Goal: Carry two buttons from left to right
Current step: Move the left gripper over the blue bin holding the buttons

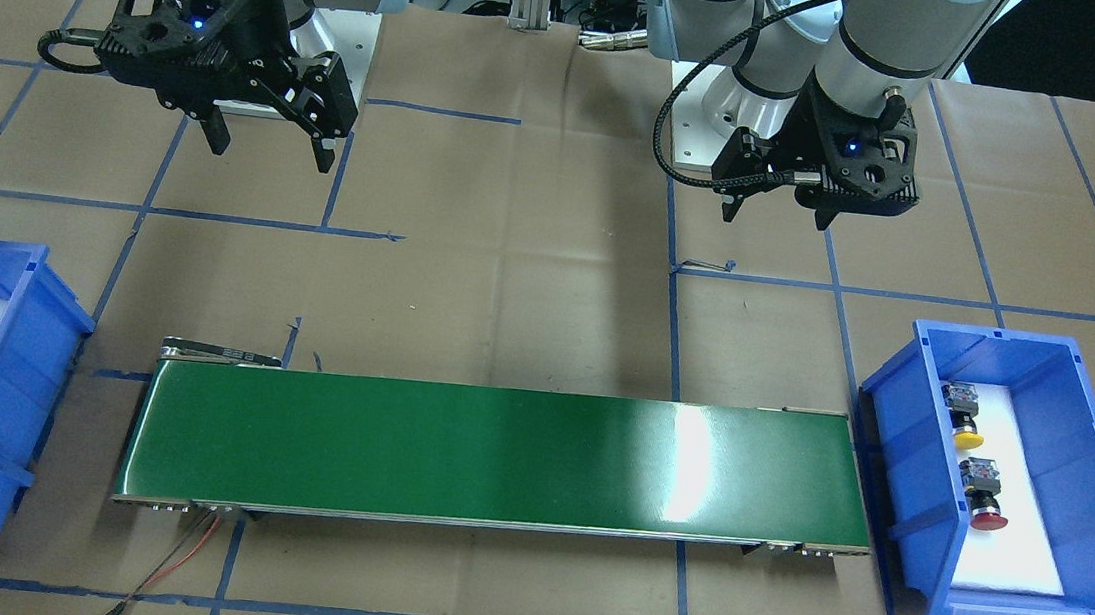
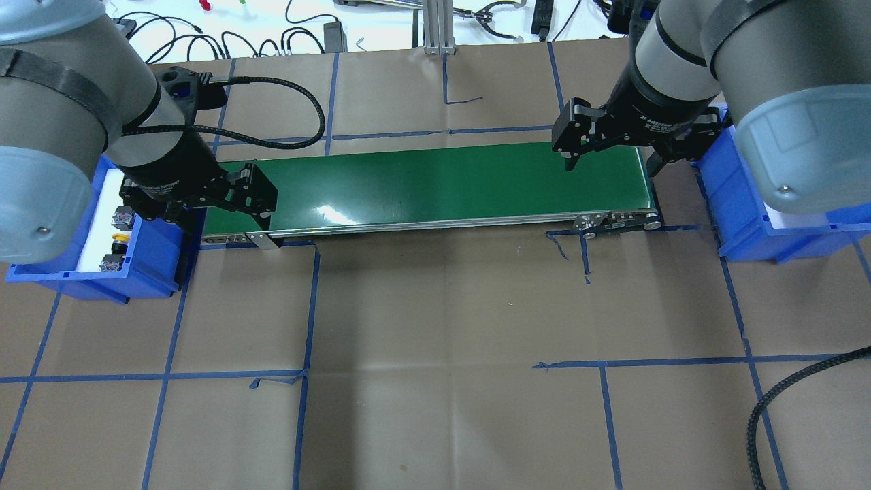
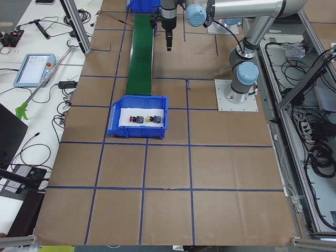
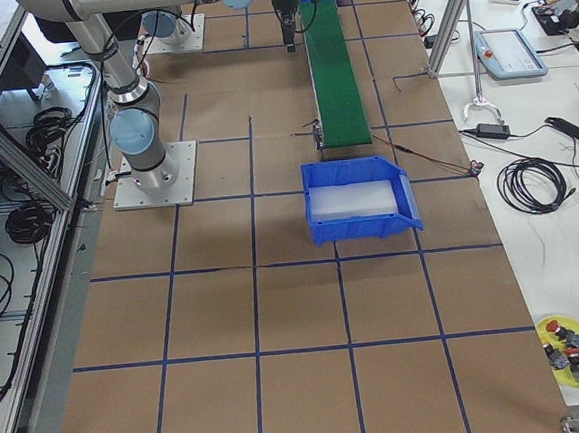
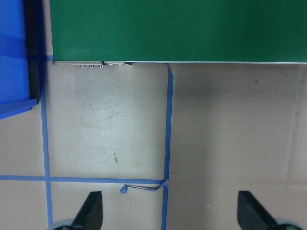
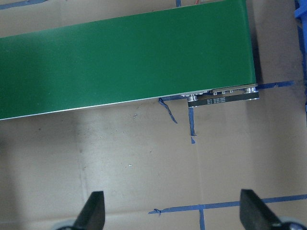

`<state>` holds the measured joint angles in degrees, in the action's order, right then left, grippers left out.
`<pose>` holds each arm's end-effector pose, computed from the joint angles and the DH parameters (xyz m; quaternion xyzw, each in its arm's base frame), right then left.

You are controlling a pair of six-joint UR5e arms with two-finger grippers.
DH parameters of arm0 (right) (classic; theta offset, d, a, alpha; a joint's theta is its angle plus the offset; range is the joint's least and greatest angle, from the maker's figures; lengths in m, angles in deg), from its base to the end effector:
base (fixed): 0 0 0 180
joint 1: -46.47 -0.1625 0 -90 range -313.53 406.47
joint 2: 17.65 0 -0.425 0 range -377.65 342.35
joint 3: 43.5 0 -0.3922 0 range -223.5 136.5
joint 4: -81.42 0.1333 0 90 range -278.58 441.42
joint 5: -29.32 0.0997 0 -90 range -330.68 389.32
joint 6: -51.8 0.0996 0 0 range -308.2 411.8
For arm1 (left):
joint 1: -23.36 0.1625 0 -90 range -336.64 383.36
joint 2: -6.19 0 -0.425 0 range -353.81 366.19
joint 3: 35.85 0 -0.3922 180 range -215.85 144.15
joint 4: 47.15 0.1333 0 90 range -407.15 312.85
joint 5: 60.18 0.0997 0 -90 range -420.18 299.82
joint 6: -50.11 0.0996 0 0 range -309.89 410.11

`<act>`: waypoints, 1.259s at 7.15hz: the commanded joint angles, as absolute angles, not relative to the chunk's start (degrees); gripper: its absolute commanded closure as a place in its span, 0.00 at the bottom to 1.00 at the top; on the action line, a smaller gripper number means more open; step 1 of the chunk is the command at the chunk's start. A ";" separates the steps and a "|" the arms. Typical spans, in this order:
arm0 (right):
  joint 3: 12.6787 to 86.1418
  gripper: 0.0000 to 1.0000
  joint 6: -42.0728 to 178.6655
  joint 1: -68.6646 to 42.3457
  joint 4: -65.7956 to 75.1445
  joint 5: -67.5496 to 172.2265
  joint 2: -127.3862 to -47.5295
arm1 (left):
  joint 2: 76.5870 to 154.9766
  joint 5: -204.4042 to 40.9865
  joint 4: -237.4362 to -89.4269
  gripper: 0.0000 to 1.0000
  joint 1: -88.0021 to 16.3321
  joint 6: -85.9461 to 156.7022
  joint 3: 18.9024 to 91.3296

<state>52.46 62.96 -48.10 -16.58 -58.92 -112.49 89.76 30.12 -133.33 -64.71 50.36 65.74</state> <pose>0.1731 -0.4548 0.4914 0.0564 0.9965 -0.0573 0.0234 -0.1179 -0.4446 0.4477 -0.0146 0.9998 0.0117 0.0024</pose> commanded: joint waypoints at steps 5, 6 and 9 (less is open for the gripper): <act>52.48 0.00 62.87 -48.10 -16.66 -58.93 -112.48 | 90.39 30.35 -131.88 0.00 -49.65 64.42 63.64; 52.48 0.00 62.87 -48.10 -16.58 -58.93 -112.48 | 90.65 30.35 -131.88 0.00 -44.54 68.00 63.73; 52.39 0.00 62.96 -48.10 -16.84 -58.93 -112.48 | 93.80 30.44 -129.79 0.00 -32.75 78.02 63.03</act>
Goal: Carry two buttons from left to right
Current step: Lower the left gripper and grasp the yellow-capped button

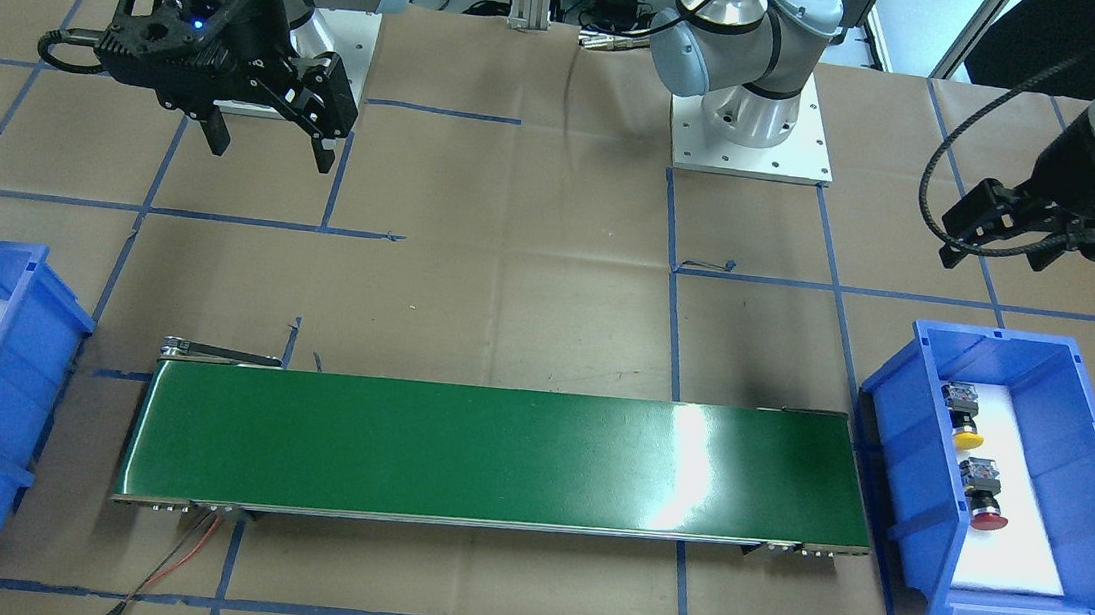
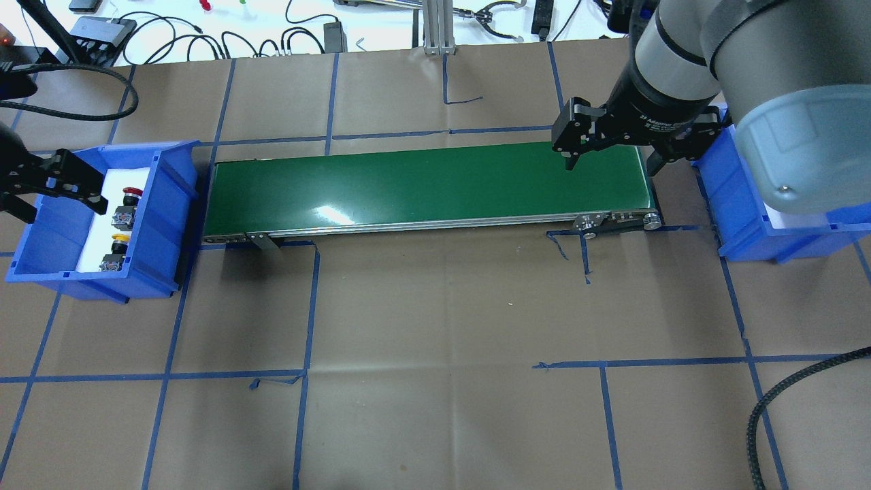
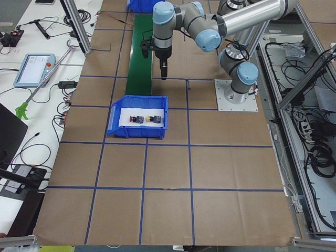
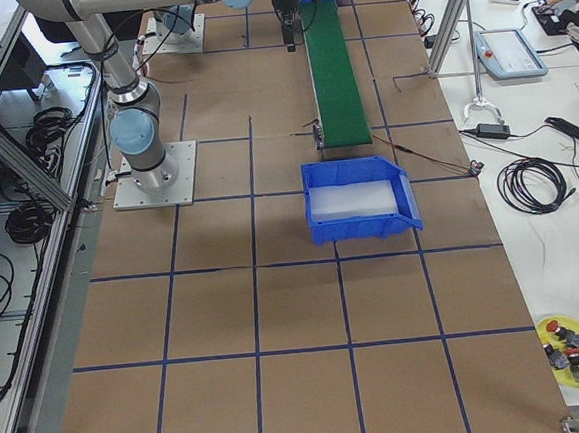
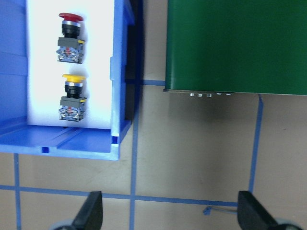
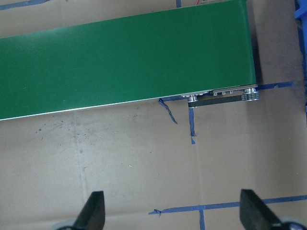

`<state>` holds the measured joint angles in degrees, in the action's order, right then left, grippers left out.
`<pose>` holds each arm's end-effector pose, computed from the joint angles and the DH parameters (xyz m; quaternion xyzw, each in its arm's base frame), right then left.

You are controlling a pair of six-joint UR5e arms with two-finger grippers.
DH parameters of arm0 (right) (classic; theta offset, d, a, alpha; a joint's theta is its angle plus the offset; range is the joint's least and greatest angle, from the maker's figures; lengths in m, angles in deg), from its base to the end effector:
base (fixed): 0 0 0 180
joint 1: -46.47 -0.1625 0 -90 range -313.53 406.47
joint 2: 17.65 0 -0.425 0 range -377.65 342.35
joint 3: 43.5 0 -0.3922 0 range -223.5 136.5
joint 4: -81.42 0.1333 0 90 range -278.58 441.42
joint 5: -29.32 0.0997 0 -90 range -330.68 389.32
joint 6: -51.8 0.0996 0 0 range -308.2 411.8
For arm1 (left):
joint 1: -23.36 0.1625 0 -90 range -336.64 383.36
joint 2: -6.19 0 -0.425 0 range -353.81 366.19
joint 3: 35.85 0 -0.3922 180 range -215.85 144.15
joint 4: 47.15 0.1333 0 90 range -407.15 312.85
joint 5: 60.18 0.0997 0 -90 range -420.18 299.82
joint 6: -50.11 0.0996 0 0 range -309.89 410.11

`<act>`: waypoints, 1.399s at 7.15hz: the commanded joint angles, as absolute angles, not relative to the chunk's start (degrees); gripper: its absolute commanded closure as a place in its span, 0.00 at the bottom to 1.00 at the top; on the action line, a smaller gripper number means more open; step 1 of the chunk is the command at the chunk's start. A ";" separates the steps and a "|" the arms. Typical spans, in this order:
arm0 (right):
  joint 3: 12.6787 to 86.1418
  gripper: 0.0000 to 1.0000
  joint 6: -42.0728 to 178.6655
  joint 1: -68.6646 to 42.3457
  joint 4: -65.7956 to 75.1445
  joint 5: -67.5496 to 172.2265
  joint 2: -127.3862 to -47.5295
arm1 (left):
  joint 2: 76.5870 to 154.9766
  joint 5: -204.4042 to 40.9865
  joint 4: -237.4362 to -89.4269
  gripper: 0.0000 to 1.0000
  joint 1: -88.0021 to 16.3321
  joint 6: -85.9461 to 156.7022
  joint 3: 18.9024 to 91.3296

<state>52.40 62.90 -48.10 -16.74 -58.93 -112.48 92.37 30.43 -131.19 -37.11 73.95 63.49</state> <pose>0.1732 -0.4552 0.4922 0.0559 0.9964 -0.0592 0.0235 0.1129 -0.4676 0.4500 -0.0497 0.9987 -0.0010 0.0065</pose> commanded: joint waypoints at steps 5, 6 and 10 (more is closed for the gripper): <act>52.39 0.00 62.87 -48.10 -16.93 -58.84 -112.48 | 106.73 30.18 -124.53 0.00 -30.69 84.30 56.15; 52.39 0.00 62.87 -48.10 -16.93 -58.92 -112.57 | 107.95 30.00 -122.15 0.01 -30.95 84.47 57.47; 52.39 0.00 62.26 -48.10 -16.84 -59.63 -112.40 | 108.75 29.82 -109.16 0.01 -30.69 86.14 67.83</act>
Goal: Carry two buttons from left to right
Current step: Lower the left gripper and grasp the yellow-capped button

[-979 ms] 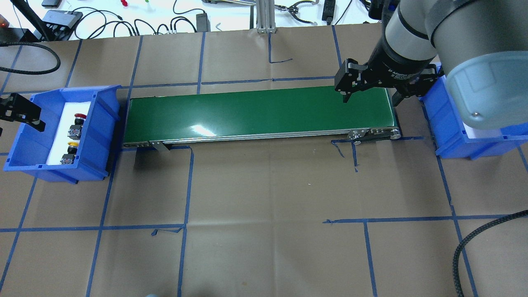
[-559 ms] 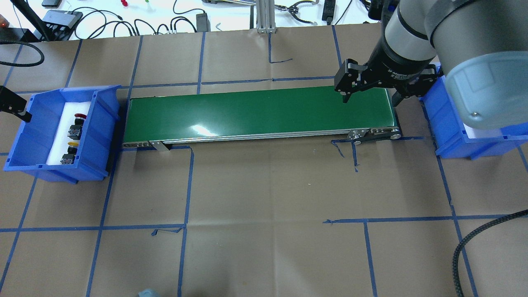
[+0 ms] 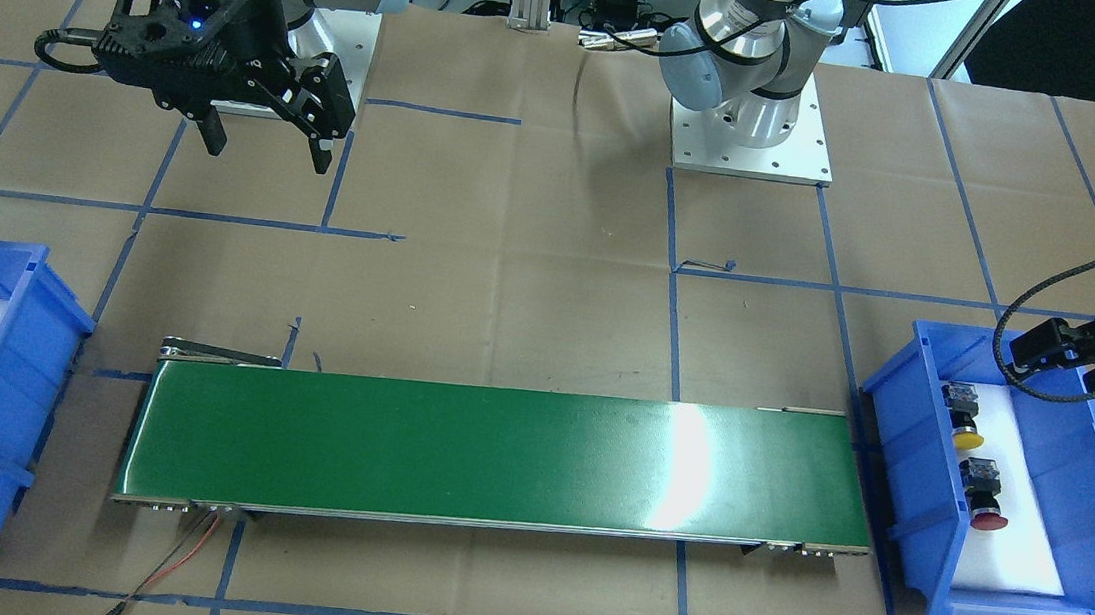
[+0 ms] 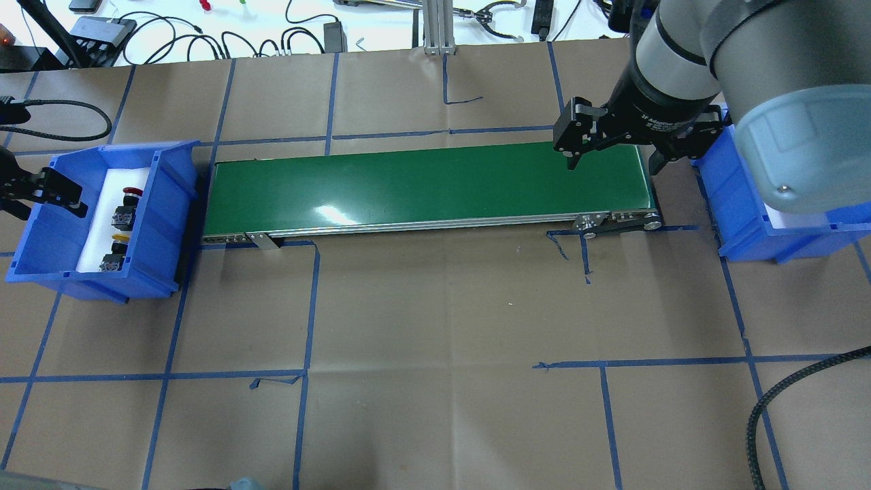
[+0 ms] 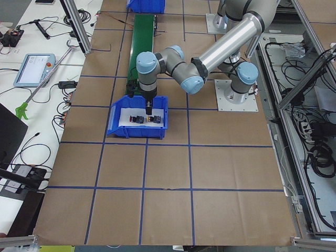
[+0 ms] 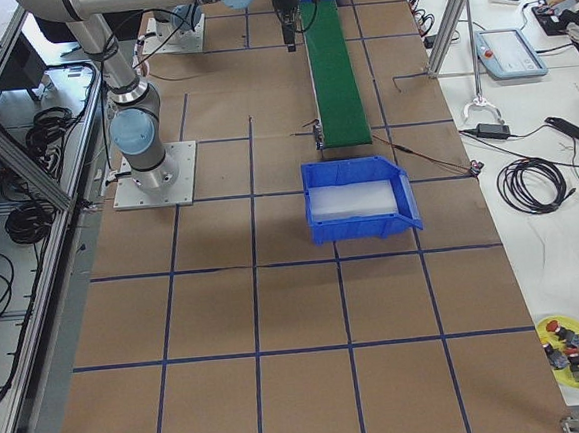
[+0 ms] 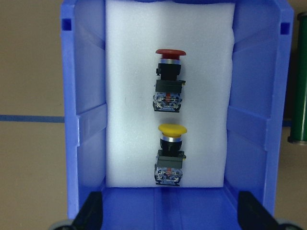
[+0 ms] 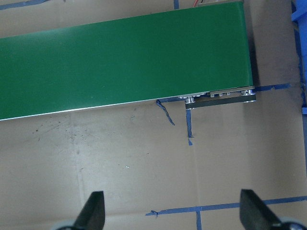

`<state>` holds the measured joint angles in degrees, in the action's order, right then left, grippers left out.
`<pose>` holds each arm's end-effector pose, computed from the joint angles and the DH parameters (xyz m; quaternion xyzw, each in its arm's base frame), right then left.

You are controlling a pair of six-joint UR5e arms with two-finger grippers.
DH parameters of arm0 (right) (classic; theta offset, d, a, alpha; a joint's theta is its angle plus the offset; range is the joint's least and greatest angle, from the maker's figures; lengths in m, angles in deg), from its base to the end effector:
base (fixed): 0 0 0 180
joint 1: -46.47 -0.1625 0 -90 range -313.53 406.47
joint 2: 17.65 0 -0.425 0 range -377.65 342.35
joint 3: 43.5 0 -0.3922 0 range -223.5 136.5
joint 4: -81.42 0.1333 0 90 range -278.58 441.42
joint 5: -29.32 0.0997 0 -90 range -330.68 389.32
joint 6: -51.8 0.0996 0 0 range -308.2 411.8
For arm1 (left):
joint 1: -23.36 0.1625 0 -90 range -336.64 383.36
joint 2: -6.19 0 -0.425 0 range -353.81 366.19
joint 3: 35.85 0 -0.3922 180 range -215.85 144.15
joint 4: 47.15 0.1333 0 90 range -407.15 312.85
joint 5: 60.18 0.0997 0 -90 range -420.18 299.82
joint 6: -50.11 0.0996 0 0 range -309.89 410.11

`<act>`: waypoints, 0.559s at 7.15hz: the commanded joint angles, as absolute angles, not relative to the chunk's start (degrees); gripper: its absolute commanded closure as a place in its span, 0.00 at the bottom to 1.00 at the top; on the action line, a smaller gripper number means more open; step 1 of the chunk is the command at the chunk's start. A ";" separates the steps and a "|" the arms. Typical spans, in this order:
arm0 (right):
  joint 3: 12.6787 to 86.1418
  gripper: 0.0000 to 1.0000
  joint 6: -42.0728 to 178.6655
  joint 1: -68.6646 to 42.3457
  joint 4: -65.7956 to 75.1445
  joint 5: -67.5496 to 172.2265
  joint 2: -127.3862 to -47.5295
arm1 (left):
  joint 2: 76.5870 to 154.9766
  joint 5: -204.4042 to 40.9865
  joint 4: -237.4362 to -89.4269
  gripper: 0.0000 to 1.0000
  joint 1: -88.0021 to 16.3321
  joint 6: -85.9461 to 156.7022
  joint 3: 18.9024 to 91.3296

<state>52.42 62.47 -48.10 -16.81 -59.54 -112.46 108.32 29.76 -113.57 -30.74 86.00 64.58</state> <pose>0.1721 -0.4555 0.4920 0.0525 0.9966 -0.0602 0.0181 0.2162 -0.5261 0.3297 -0.0001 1.0000 -0.0075 0.0048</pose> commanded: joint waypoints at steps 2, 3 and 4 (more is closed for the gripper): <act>52.39 0.00 62.17 -48.10 -16.84 -59.54 -112.48 | 110.15 30.00 -104.39 0.01 -30.34 86.23 71.19; 52.48 0.00 62.17 -48.10 -16.67 -59.45 -112.40 | 111.21 30.09 -104.20 0.01 -30.34 86.58 71.81; 52.57 0.00 62.08 -48.01 -16.66 -59.45 -112.22 | 111.83 30.26 -104.02 0.01 -30.25 87.02 72.07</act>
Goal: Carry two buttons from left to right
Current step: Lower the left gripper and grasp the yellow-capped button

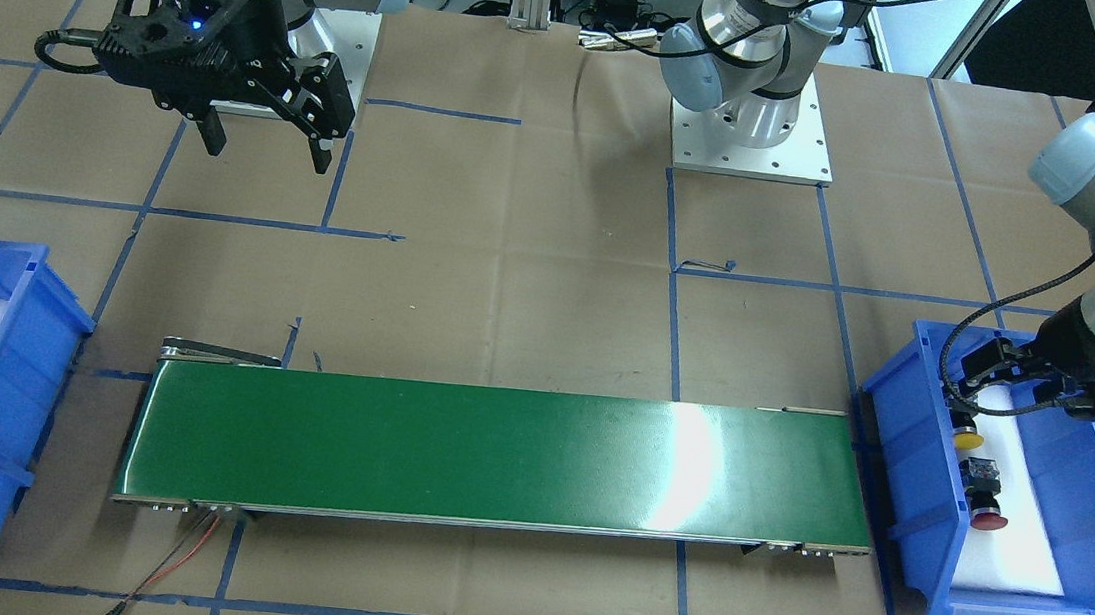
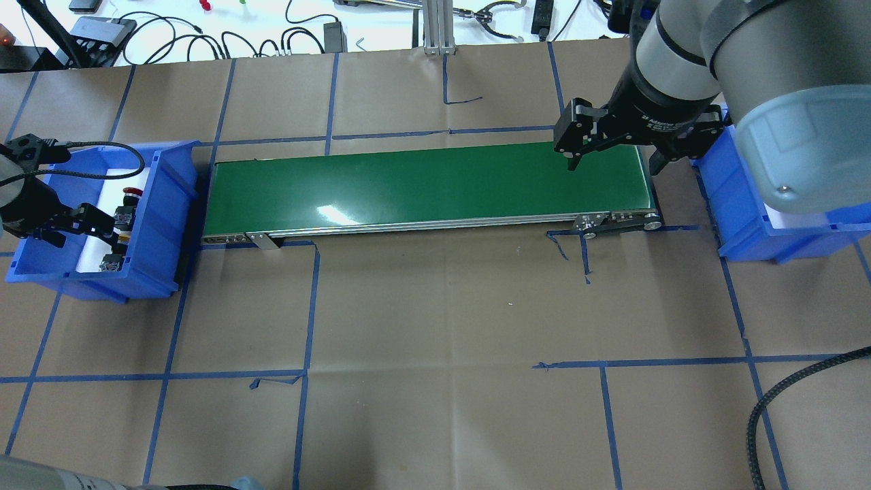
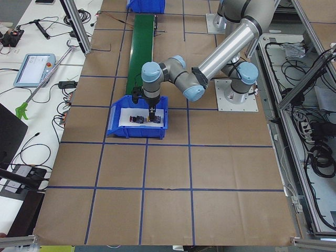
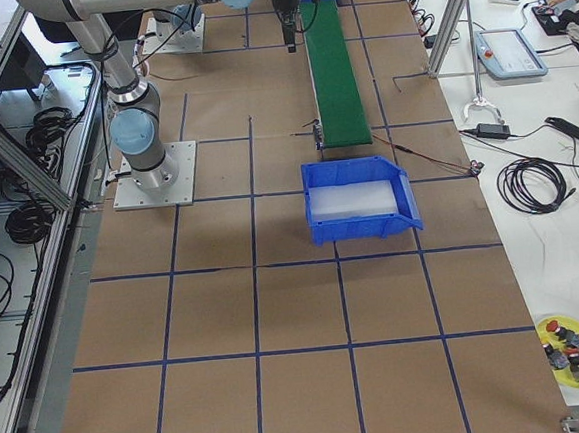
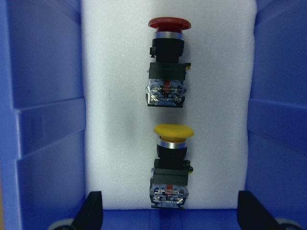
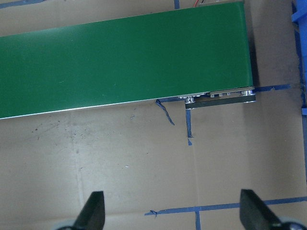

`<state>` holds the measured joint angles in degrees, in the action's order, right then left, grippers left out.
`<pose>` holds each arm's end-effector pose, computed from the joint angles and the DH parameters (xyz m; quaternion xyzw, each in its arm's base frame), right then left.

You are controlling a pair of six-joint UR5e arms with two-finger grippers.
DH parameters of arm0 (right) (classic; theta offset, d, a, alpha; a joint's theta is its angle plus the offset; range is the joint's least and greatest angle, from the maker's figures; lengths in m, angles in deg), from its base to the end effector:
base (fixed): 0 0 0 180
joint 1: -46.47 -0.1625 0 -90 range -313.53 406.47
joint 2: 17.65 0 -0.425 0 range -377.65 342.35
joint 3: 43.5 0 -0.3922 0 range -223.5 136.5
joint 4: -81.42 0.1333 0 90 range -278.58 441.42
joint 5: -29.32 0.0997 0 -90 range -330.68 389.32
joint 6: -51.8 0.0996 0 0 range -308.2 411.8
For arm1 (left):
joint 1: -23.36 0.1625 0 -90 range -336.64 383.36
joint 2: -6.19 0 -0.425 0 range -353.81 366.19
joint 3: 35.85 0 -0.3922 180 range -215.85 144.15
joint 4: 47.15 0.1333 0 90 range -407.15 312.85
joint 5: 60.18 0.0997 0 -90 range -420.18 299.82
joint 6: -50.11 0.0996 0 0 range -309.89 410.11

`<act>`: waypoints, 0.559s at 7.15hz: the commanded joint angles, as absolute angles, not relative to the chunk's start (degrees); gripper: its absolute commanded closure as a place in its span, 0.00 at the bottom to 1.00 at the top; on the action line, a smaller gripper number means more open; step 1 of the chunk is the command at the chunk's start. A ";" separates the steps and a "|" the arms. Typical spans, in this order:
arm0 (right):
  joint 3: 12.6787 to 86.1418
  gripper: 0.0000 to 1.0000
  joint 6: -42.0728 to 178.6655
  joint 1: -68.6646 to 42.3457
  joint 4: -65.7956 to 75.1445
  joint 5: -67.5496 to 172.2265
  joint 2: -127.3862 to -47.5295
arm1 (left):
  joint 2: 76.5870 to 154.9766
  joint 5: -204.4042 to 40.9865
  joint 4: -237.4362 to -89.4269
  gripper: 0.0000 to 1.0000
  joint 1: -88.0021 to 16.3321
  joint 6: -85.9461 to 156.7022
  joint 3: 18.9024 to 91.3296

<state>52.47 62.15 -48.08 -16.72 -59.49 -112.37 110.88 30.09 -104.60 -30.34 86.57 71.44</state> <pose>0.1721 -0.4558 0.4906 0.0499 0.9969 -0.0582 0.0181 0.2133 -0.5148 0.2673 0.0014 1.0000 -0.0026 0.0048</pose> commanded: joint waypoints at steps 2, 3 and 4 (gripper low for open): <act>52.57 0.00 62.34 -48.10 -16.75 -59.28 -112.22 | 112.97 30.44 -103.23 0.01 -30.16 87.11 73.39; 52.57 0.00 62.52 -48.10 -16.75 -59.19 -112.31 | 113.76 30.44 -101.57 0.01 -29.99 87.11 74.18; 52.48 0.00 62.52 -48.10 -16.75 -59.19 -112.22 | 114.37 30.44 -99.99 0.01 -29.99 87.11 74.97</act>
<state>52.55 62.43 -48.09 -16.75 -59.23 -112.25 113.56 30.42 -101.80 -30.05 87.10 74.02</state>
